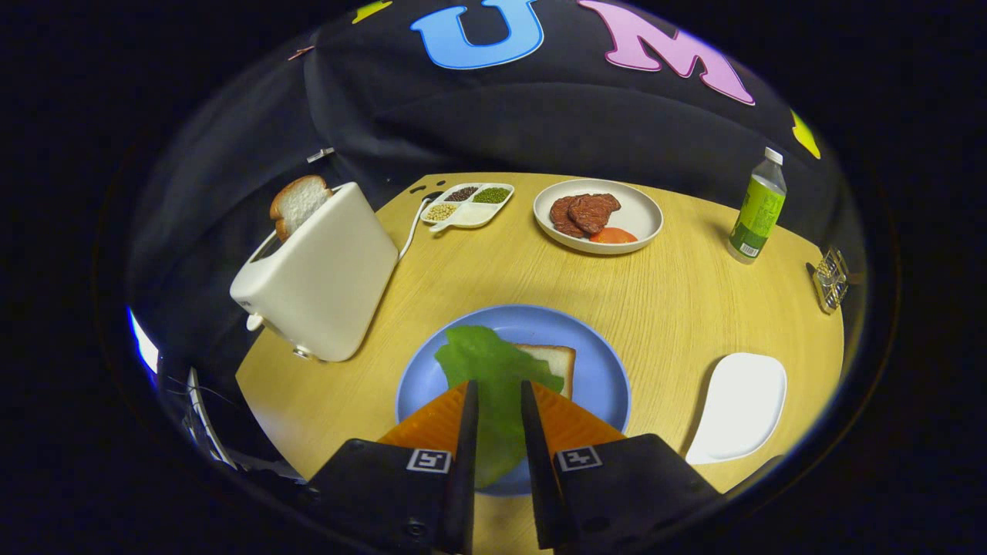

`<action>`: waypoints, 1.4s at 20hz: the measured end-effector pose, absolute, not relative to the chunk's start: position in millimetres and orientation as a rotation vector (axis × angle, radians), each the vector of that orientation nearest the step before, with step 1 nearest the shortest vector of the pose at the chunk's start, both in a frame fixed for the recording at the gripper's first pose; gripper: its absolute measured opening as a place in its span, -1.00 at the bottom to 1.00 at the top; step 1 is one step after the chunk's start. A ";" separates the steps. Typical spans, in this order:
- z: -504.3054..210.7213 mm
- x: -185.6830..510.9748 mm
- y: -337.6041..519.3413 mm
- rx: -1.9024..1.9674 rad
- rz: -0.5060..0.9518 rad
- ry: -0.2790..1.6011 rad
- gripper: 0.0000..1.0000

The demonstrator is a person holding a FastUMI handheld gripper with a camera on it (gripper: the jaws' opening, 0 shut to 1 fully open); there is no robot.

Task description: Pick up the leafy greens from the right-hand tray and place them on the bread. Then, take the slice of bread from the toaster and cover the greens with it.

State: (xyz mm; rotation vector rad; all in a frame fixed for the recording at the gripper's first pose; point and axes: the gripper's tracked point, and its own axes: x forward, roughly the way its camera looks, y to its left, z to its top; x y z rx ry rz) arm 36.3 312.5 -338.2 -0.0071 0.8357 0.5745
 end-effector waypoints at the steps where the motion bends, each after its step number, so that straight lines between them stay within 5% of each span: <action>1: -339.9 36.1 312.1 -0.024 0.572 0.830 -0.23; 10: -298.9 44.7 319.2 -0.013 0.541 0.716 1.00; 19: -170.5 73.8 392.6 -0.013 0.635 0.500 0.98; 28: -139.7 95.4 519.0 -0.004 0.756 0.512 0.98</action>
